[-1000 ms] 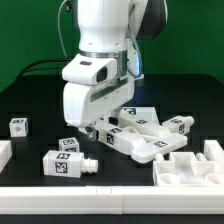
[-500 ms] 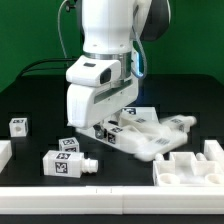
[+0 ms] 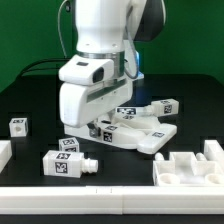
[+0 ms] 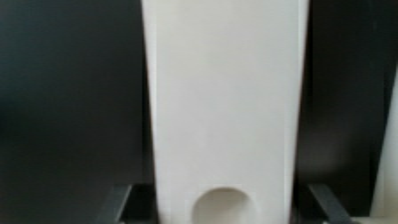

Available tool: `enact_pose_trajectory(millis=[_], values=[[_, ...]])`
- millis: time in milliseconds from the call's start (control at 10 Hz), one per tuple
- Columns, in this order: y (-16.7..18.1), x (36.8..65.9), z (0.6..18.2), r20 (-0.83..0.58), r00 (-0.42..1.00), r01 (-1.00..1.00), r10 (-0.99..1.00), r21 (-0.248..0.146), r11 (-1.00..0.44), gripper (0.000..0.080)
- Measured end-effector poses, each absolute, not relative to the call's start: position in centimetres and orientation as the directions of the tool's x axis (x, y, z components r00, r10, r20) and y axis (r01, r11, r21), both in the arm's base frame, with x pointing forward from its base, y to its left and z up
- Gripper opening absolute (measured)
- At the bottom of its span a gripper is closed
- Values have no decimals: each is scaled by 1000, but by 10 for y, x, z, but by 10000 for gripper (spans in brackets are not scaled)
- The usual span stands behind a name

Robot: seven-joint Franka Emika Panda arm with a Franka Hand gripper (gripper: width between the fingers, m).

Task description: Assemble chair

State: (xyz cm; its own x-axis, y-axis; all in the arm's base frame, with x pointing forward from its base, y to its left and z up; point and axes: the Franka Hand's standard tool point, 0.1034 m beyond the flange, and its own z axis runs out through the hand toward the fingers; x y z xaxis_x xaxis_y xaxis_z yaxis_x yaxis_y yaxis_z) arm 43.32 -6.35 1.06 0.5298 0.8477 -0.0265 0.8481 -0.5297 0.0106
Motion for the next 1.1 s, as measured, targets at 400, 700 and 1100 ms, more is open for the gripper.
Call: enact_pose_trajectory(millis=[400, 700, 1100], values=[[-82, 415, 10, -26, 454, 891, 891, 13, -454, 282], [-94, 418, 10, -33, 454, 891, 891, 0, -454, 284], [-100, 428, 28, -58, 455, 889, 889, -35, -457, 619]])
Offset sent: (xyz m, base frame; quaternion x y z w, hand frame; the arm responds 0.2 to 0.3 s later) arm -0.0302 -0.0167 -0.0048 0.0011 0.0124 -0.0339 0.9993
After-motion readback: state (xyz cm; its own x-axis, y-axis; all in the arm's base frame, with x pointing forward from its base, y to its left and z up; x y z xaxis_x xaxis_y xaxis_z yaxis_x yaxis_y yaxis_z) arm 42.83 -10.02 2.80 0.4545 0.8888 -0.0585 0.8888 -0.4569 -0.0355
